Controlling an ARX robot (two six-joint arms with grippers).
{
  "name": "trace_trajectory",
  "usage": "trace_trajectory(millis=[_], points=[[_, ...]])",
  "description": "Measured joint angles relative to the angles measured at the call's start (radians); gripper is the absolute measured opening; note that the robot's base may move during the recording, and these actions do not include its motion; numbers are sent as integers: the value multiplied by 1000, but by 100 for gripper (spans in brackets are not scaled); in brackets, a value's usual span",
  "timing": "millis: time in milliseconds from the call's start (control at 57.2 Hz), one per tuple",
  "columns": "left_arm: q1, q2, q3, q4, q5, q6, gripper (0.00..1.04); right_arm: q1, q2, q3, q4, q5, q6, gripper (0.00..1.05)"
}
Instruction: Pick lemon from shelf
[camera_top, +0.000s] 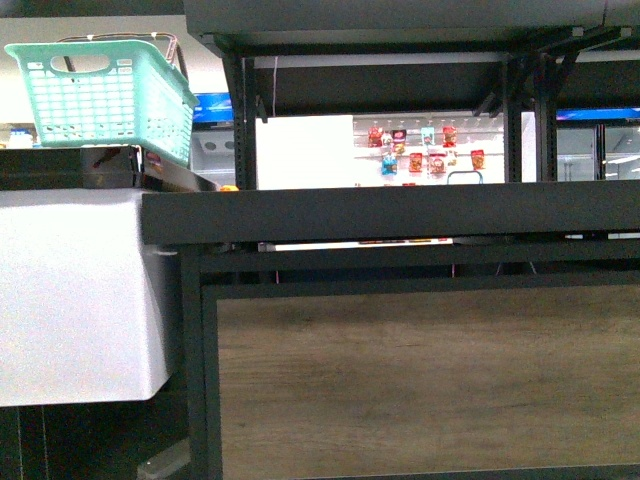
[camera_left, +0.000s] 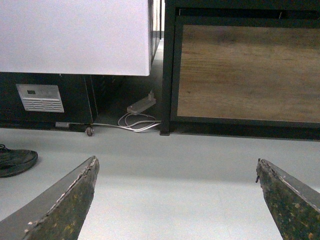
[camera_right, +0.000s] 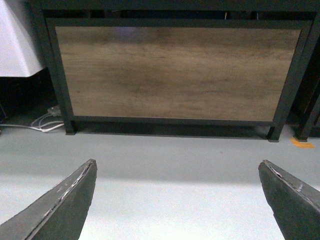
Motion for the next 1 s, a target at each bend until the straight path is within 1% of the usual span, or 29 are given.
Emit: trace_trajectory(millis=[997], points=[[0,0,0,0,0,0,97,0,0,0,0,0,0,97]])
